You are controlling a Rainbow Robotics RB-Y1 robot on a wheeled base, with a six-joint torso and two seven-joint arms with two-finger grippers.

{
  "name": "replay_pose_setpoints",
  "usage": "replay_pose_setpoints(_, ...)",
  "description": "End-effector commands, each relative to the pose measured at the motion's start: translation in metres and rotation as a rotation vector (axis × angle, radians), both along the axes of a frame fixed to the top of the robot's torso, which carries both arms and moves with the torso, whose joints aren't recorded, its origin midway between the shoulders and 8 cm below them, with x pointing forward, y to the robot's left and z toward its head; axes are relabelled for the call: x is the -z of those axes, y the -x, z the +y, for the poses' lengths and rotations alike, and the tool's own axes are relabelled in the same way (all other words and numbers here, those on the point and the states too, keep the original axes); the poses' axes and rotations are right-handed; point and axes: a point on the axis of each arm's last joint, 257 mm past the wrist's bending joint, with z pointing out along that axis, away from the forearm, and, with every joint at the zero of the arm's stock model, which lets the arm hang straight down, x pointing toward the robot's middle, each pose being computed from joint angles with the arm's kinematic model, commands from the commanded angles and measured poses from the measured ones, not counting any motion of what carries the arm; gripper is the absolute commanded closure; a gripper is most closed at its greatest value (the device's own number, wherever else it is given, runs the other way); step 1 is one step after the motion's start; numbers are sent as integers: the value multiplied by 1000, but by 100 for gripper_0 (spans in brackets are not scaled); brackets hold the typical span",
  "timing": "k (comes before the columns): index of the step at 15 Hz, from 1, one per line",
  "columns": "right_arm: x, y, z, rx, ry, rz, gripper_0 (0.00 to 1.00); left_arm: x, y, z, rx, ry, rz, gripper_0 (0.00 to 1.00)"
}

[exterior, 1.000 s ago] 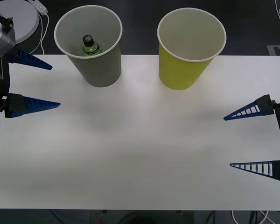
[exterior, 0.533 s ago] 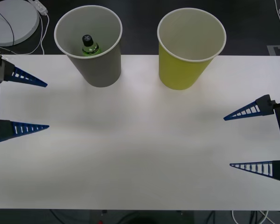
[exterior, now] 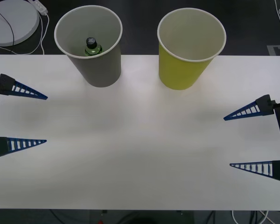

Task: Put the can into the green bin and the plastic bottle into the gray bin

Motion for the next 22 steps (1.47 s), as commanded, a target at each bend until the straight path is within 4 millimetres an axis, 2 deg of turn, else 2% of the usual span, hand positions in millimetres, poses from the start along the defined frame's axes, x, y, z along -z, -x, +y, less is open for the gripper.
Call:
replay_pose_setpoints(1,0,0,0,0,0,0,0,2,4,8,35,23,1,0)
replay_pose_setpoints(10,0,0,0,0,0,0,0,7,18,22,52,-16,-19,0)
replay_pose_setpoints(22,0,0,0,0,0,0,0,7,29,24,80,-19,-6,0)
